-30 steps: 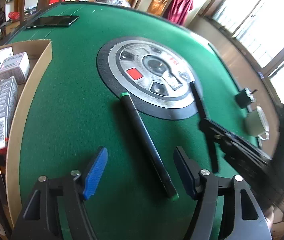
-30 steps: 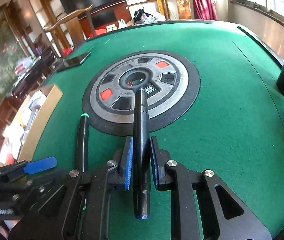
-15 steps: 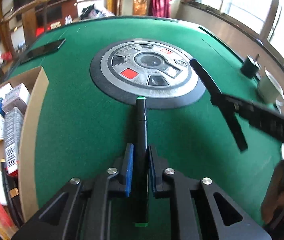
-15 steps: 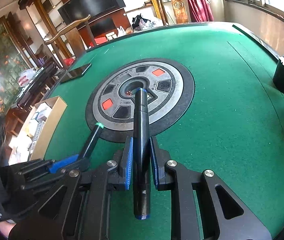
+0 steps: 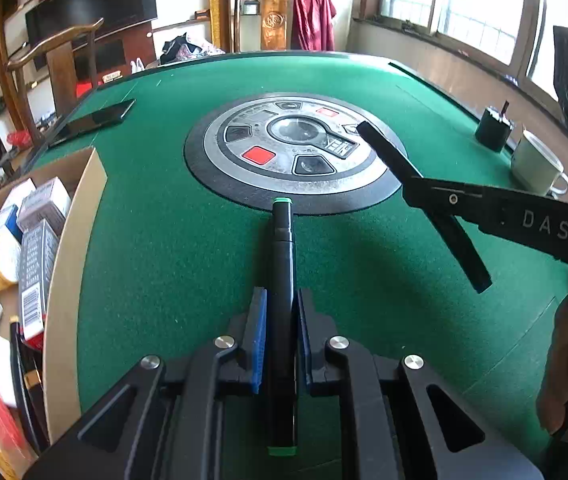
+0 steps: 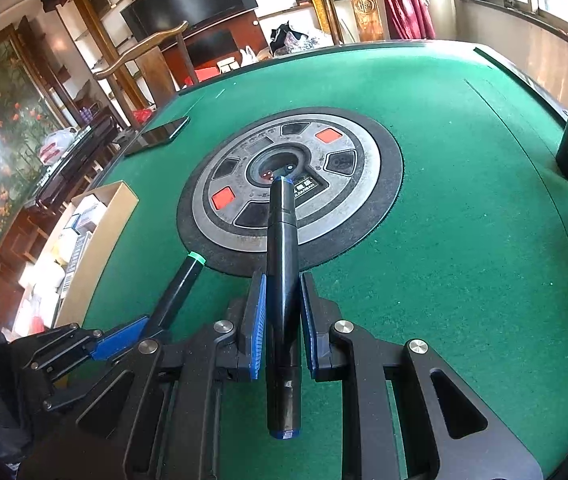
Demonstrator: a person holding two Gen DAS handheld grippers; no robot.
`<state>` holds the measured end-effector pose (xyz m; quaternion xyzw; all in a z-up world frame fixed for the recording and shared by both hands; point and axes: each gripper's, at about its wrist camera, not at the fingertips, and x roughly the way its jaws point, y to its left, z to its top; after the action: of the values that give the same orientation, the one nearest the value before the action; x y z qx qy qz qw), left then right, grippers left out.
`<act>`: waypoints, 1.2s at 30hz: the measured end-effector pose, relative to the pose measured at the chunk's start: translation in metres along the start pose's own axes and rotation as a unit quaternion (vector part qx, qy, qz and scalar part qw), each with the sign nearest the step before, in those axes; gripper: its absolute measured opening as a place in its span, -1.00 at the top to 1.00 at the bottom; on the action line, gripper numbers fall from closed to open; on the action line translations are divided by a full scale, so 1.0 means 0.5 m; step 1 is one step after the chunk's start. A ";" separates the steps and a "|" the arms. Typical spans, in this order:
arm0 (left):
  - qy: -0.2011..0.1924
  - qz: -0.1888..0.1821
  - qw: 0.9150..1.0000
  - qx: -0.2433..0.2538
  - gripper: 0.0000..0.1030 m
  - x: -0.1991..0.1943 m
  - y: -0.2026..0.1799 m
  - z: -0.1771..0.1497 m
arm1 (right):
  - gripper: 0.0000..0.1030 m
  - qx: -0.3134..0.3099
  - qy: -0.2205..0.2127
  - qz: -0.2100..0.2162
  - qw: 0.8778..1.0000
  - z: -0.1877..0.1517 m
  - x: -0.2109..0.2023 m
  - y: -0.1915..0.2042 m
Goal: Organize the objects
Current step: 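Grasp the blue-capped marker with the right tool while the left tool grasps the green-capped marker, then carry both black markers into the tray and open both tools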
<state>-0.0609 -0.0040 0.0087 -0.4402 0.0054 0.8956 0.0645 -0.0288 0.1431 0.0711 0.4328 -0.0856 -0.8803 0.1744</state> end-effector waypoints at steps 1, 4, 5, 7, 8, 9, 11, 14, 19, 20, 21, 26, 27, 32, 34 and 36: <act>0.000 -0.004 1.000 -0.003 0.75 -0.001 0.001 -0.001 | 0.70 -0.001 0.000 0.000 1.000 0.000 0.000 0.001; -0.002 -0.016 1.000 -0.017 0.75 -0.006 0.008 -0.002 | 0.70 -0.003 0.000 0.001 1.000 -0.001 0.001 0.004; -0.004 -0.017 1.000 -0.018 0.75 -0.009 0.011 -0.002 | 0.70 -0.005 0.001 0.002 1.000 -0.001 0.001 0.004; -0.007 -0.020 0.999 -0.023 0.75 -0.012 0.015 -0.003 | 0.70 -0.005 0.001 0.003 1.000 -0.001 0.002 0.005; -0.008 -0.021 0.999 -0.025 0.75 -0.014 0.016 -0.003 | 0.70 -0.006 0.002 0.003 1.000 -0.001 0.002 0.006; -0.009 -0.022 0.999 -0.025 0.75 -0.016 0.016 -0.003 | 0.70 -0.007 0.003 0.004 1.000 -0.001 0.003 0.007; -0.013 -0.023 0.999 -0.026 0.75 -0.022 0.014 -0.003 | 0.69 -0.008 0.003 0.005 1.000 -0.002 0.004 0.009; -0.020 -0.024 0.999 -0.027 0.75 -0.030 0.015 -0.004 | 0.69 -0.010 0.004 0.007 1.000 -0.003 0.005 0.012; -0.035 -0.019 0.999 -0.030 0.74 -0.052 0.021 -0.005 | 0.69 -0.005 0.003 0.033 0.999 -0.005 0.003 0.021; -0.040 -0.018 0.999 -0.029 0.74 -0.059 0.024 -0.005 | 0.69 -0.003 0.001 0.045 0.999 -0.006 0.000 0.024; -0.044 -0.017 0.998 -0.030 0.74 -0.066 0.026 -0.006 | 0.69 -0.003 0.001 0.050 0.999 -0.008 -0.001 0.028; -0.063 -0.012 0.997 -0.030 0.74 -0.101 0.038 -0.010 | 0.69 -0.006 0.001 0.073 0.997 -0.021 -0.007 0.054; -0.067 -0.012 0.997 -0.032 0.74 -0.107 0.041 -0.011 | 0.69 -0.006 0.000 0.077 0.997 -0.023 -0.010 0.058; -0.085 -0.009 0.996 -0.039 0.74 -0.141 0.064 -0.014 | 0.69 -0.003 -0.001 0.099 0.995 -0.038 -0.018 0.079; -0.092 -0.006 0.995 -0.044 0.74 -0.152 0.074 -0.016 | 0.69 -0.005 0.004 0.107 0.994 -0.045 -0.016 0.092; -0.098 -0.004 0.994 -0.048 0.74 -0.164 0.085 -0.020 | 0.69 -0.006 0.006 0.113 0.994 -0.051 -0.016 0.104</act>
<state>-0.0085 -0.0560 0.0652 -0.3525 -0.0452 0.9335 0.0470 0.0081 0.0979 0.0771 0.4245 -0.1277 -0.8529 0.2758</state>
